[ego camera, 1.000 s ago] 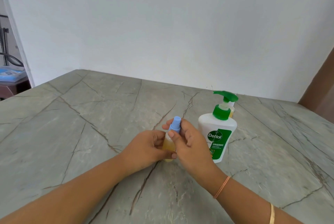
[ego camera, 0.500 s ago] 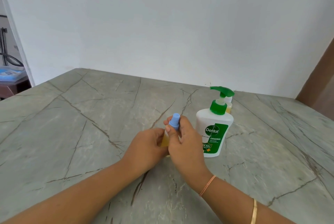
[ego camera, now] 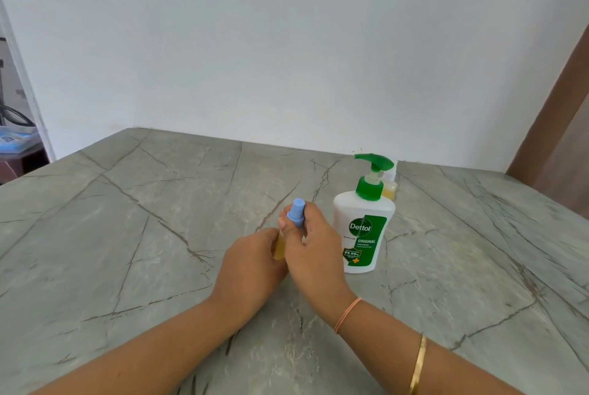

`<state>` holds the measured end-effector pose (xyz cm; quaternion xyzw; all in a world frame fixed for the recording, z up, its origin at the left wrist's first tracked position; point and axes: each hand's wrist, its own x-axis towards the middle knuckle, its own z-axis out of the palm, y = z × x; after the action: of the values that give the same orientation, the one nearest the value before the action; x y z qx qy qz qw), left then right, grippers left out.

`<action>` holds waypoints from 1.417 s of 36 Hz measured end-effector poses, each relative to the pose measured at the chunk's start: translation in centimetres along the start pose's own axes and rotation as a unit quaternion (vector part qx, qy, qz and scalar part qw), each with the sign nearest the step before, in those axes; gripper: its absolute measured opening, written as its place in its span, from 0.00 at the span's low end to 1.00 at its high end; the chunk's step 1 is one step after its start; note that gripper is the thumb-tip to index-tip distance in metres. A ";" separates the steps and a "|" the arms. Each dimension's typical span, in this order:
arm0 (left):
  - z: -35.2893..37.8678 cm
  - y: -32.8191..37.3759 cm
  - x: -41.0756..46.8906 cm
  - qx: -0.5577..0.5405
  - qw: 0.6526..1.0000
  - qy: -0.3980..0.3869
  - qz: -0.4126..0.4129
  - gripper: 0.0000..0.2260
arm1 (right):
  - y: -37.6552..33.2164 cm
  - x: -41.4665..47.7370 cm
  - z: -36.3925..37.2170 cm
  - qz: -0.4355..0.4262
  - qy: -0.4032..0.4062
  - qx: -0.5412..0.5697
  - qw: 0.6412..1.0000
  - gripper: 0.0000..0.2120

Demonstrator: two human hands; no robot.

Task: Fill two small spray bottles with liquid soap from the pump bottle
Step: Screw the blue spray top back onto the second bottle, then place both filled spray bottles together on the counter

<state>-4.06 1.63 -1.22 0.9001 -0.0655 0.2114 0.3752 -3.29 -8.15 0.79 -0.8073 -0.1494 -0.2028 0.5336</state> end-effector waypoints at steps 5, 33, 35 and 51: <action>-0.3 0.4 -0.2 -0.010 1.000 -0.017 -0.004 0.03 | -0.6 0.5 -0.4 0.038 -0.039 0.015 0.998 0.05; 1.6 2.9 -1.2 -0.030 0.990 -0.135 -0.019 0.44 | 3.9 -2.0 -14.8 0.049 0.073 -0.134 0.987 0.09; 1.8 3.1 -0.8 -0.044 0.989 -0.139 -0.033 0.42 | 4.8 -0.8 -15.8 0.056 0.093 -0.159 0.981 0.09; 2.5 2.4 -0.1 -0.026 0.990 -0.137 -0.016 0.40 | 11.8 9.4 -18.1 0.102 0.096 -0.235 0.962 0.11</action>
<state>-4.02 -1.86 -1.27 0.9116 -0.1072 0.0782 0.3890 7.30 -29.11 2.24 -0.8979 0.0376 -0.2529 0.3583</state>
